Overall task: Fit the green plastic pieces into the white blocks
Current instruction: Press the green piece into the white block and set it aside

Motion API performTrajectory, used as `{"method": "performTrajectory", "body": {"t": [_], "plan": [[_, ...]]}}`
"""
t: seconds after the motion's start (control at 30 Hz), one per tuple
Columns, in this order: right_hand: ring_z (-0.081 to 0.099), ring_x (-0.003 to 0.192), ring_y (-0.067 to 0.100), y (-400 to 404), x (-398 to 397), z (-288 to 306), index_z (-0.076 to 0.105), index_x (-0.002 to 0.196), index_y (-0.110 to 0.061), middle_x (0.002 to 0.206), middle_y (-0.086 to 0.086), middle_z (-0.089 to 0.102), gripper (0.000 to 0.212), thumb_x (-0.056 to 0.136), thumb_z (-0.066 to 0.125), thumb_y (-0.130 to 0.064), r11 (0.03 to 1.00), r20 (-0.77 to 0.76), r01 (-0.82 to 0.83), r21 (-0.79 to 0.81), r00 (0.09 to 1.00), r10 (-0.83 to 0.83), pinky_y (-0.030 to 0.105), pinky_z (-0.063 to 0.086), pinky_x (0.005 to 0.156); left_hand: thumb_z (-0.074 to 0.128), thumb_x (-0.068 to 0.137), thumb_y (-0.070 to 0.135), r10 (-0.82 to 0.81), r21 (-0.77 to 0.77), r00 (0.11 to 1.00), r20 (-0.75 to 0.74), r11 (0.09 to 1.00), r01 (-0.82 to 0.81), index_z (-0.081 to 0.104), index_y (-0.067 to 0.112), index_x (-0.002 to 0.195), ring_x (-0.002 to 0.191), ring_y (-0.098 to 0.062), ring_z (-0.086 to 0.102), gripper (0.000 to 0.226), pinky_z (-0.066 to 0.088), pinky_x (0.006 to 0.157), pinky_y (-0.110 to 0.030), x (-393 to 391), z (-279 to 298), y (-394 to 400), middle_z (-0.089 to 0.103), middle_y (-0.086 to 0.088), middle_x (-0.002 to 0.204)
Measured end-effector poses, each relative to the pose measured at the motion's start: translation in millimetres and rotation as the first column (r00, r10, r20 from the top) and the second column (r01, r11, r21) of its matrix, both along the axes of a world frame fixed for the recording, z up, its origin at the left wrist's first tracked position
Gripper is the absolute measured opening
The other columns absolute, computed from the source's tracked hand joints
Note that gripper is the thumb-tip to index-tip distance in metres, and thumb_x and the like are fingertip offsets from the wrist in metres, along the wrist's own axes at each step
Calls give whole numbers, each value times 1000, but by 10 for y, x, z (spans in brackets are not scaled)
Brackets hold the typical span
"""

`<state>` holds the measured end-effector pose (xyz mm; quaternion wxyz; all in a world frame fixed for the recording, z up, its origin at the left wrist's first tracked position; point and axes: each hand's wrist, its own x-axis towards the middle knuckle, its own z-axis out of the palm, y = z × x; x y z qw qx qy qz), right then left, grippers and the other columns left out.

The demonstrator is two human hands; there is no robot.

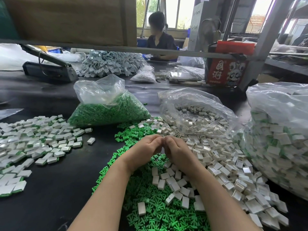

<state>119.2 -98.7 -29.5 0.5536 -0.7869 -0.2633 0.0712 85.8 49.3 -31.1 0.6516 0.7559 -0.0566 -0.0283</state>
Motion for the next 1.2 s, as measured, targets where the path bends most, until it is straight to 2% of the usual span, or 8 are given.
{"method": "performTrajectory", "body": {"t": [0.17, 0.3, 0.43, 0.6, 0.73, 0.9, 1.03, 1.2], "plan": [[38, 48, 5, -26, 19, 41, 61, 70, -15, 56, -6, 48, 35, 102, 46, -18, 998, -33, 0, 66, 999, 2, 19, 31, 47, 45, 94, 36, 0, 6, 1000, 6, 1000, 0, 68, 33, 81, 60, 1, 47, 26, 41, 58, -11, 7, 10, 11, 54, 19, 63], [37, 51, 9, 15, -3, 20, 56, 68, -14, 57, -4, 45, 39, 104, 41, -20, 999, -23, 24, 21, 999, -24, 30, 31, 52, 46, 94, 37, -14, -3, 1000, -12, 1000, 14, 67, 17, 99, 80, -14, 50, 29, 43, 79, -27, 6, -3, 9, 57, 0, 84], [36, 54, 12, 52, -35, 0, 55, 73, -4, 58, -5, 44, 44, 106, 32, -21, 998, 48, 53, -21, 998, -52, 36, 29, 58, 41, 101, 30, -2, 80, 1000, -12, 997, 3, 65, 16, 98, 71, 0, 55, 29, 45, 69, -15, 2, 13, -20, 63, 18, 72], [55, 73, 29, 54, -67, 21, 60, 80, 0, 75, 12, 61, 49, 105, 28, -27, 988, 205, 81, -130, 977, -53, 44, 43, 71, 39, 103, 30, 31, 134, 999, -22, 991, -28, 66, 19, 103, 87, -18, 61, 29, 50, 88, -39, -18, 52, -39, 68, -1, 93], [54, 71, 26, 51, -62, 28, 60, 77, -1, 73, 11, 60, 49, 107, 29, -25, 986, 204, 94, -138, 977, -64, 43, 42, 70, 42, 96, 37, 29, 109, 998, -49, 994, -24, 65, 11, 113, 114, -40, 57, 39, 43, 103, -55, -38, 68, -50, 65, -21, 117], [44, 58, 17, 46, -69, 38, 59, 73, 3, 57, -3, 47, 52, 107, 30, -24, 985, 182, 92, -148, 981, -65, 42, 39, 63, 38, 105, 24, 24, 135, 999, -48, 991, -17, 60, -1, 116, 97, -24, 51, 35, 36, 103, -60, -18, 41, -40, 60, -30, 112], [46, 60, 19, 44, -68, 45, 58, 71, 2, 61, 3, 50, 53, 107, 29, -24, 978, 183, 79, -195, 982, -43, 41, 38, 63, 37, 106, 23, 10, 132, 997, -70, 991, -1, 58, -5, 118, 95, -23, 48, 36, 36, 102, -61, -7, 30, -37, 56, -17, 103], [44, 59, 19, 30, -57, 25, 49, 62, -11, 61, 5, 50, 51, 107, 27, -24, 973, 202, 70, -220, 979, -25, 38, 35, 60, 37, 106, 25, -5, 132, 998, -64, 991, 13, 62, 5, 117, 101, -29, 54, 34, 38, 103, -58, -16, 27, -58, 57, -34, 122]]}}
